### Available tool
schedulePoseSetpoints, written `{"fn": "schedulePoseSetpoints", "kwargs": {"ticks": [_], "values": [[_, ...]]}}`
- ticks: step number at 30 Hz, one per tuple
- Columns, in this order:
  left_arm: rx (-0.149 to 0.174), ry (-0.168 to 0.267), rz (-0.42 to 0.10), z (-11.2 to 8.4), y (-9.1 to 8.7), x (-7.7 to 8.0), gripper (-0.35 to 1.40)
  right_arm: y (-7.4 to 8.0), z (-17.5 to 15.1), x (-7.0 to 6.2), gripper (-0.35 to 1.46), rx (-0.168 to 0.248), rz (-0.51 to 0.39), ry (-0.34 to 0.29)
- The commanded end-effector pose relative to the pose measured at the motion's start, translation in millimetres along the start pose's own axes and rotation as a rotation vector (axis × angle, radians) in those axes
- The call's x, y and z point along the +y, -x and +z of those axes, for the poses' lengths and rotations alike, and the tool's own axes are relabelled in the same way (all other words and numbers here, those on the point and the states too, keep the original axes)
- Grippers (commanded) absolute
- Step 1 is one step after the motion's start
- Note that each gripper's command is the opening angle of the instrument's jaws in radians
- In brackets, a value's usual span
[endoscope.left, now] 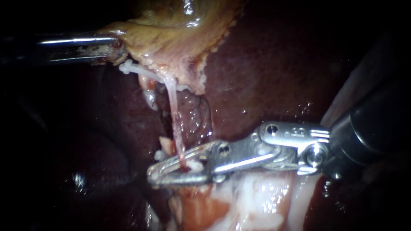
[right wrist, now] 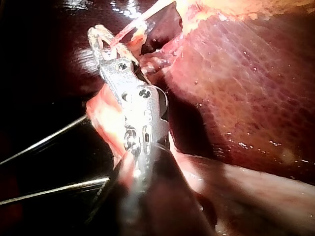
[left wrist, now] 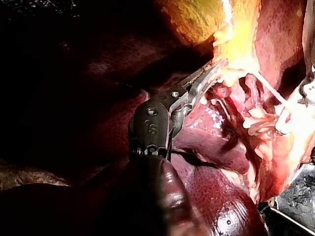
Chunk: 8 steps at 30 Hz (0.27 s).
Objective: Clipping first clip right tube
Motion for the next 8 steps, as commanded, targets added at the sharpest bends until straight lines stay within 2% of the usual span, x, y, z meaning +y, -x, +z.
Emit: {"fn": "schedulePoseSetpoints", "kwargs": {"ticks": [1, 8], "values": [[0.000, 0.001, 0.000, 0.0, 0.0, 0.0, -0.35, 0.1, 0.0, 0.1, -0.35, -0.001, 0.000, -0.002], [0.000, 0.001, 0.006, 0.0, 0.0, 0.0, -0.35, 0.2, -0.3, 0.2, -0.35, -0.001, 0.000, -0.002]]}}
